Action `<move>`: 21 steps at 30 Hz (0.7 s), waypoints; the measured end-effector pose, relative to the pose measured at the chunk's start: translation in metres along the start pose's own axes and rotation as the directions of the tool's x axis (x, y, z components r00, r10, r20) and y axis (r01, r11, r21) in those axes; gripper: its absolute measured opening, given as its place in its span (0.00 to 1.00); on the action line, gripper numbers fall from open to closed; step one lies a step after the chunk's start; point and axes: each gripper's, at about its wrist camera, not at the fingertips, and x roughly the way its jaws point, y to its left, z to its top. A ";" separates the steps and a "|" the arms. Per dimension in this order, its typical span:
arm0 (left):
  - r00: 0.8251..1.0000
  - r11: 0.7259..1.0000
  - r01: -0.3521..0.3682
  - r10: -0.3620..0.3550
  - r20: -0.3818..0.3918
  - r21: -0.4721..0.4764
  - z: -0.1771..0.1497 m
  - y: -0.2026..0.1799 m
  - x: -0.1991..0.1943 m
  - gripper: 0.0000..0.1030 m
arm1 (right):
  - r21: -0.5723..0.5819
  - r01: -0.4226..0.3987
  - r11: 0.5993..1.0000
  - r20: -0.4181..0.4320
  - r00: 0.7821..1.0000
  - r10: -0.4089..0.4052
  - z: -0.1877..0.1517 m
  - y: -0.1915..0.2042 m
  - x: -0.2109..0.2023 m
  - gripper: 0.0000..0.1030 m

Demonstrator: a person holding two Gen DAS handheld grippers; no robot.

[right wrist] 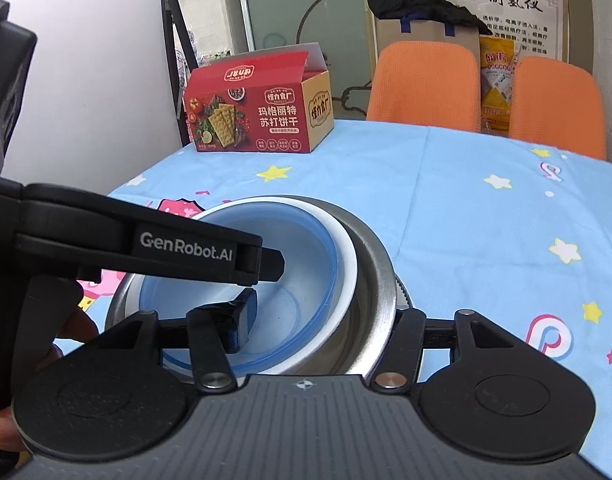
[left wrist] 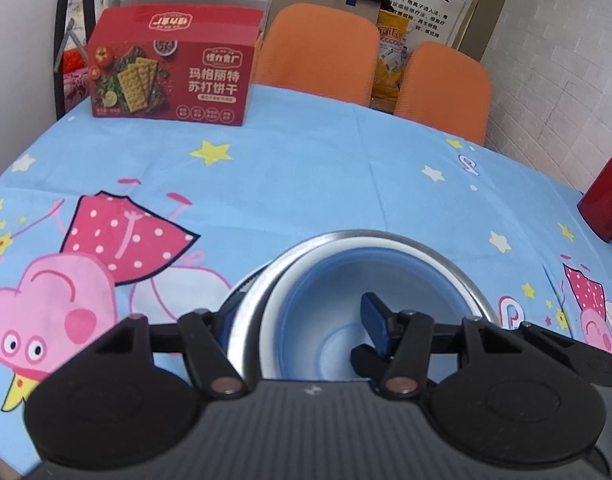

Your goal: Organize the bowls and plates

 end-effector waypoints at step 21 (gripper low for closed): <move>0.977 1.000 -0.030 0.028 0.211 0.003 0.006 -0.008 -0.043 0.77 | 0.111 -0.017 0.994 0.138 0.990 0.001 0.002 -0.019 -0.024 1.00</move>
